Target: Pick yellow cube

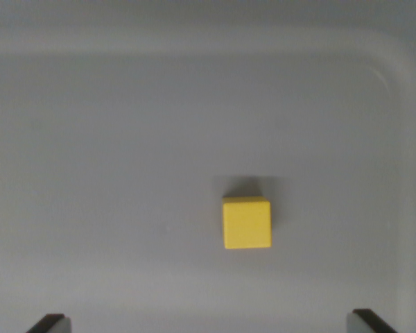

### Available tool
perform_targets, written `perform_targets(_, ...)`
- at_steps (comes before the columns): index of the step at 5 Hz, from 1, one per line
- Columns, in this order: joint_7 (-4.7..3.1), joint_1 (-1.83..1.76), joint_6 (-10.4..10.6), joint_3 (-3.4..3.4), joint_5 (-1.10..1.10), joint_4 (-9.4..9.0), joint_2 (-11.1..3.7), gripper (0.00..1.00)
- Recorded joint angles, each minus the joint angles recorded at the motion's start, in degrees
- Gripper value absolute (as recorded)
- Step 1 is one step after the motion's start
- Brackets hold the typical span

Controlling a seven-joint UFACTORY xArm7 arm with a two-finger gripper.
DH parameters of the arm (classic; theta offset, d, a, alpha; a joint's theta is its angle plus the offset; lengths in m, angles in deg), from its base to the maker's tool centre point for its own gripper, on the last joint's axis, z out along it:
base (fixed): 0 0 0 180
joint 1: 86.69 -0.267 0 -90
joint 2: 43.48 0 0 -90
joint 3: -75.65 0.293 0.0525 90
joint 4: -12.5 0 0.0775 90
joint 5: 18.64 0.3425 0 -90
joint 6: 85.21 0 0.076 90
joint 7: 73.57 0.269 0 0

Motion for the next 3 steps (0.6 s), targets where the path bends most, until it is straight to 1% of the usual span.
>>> perform_targets(1,-0.66,0.22,1.91,-0.10,0.24,-1.26,-0.72,0.00)
perform_targets(2,-0.66,0.22,1.91,-0.10,0.24,-1.26,-0.72,0.00)
perform_targets(3,-1.41,0.47,4.05,-0.22,0.51,-2.68,-1.52,0.00)
